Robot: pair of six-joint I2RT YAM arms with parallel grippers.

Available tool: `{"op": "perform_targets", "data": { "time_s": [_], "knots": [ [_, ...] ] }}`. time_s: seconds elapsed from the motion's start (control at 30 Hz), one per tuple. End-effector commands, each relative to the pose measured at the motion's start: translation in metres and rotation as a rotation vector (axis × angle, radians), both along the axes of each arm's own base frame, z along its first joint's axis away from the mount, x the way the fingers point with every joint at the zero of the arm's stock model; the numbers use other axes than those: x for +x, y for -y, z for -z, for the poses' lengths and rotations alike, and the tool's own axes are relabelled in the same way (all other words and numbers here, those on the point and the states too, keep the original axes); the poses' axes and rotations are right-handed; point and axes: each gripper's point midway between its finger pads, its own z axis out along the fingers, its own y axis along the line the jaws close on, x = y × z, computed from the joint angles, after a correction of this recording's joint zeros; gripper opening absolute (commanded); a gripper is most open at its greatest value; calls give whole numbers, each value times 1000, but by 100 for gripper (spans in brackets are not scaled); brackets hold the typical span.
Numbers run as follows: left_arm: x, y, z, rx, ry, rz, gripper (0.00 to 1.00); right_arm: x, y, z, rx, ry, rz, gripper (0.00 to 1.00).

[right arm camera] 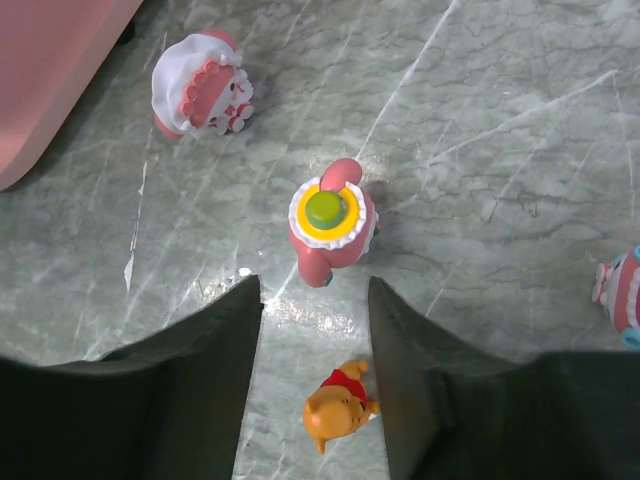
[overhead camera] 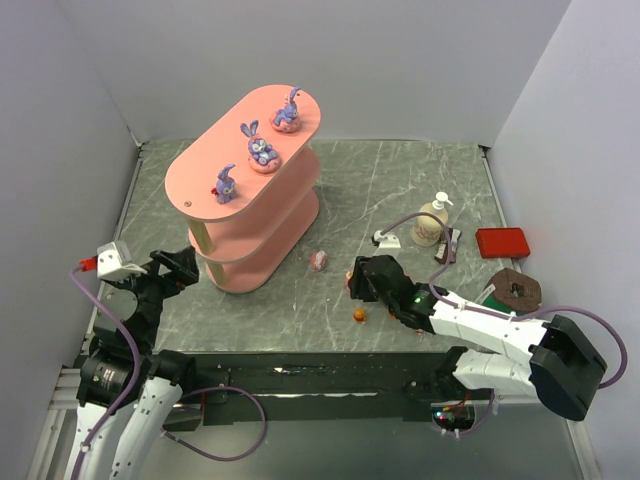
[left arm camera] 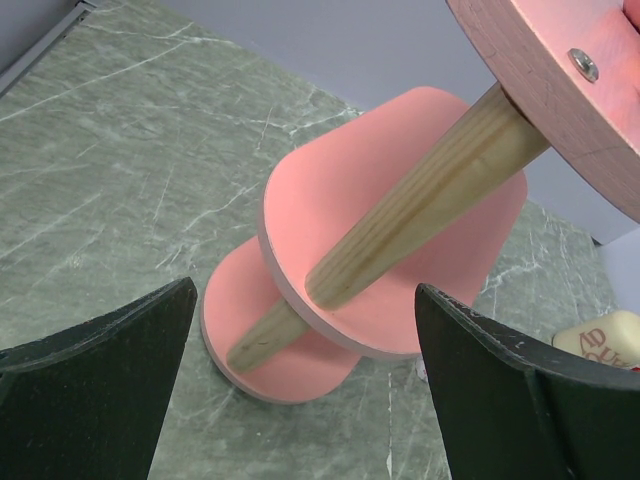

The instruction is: Place and organize the plastic toys onto the shelf

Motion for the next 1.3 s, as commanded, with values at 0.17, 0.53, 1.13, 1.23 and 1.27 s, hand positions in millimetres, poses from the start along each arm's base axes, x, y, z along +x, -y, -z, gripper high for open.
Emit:
{"op": "perform_targets", "data": {
  "time_s": [0.17,0.53,1.13,1.23,1.27],
  "knots": [
    [-2,0,-7,-8,26,5,96,4,9,10,20,-46,118,31],
    [-3,0,-9,-9,36,5,96,10,3,29,-25,-95,119,1],
    [-3,0,-9,-8,35,2,96,19,-34,26,35,-75,-11,0],
    [-3,-1,-9,-8,33,1,96,13,-22,30,12,-84,15,5],
    [-3,-1,-9,-8,33,2,96,12,-18,32,3,-85,18,19]
  ]
}}
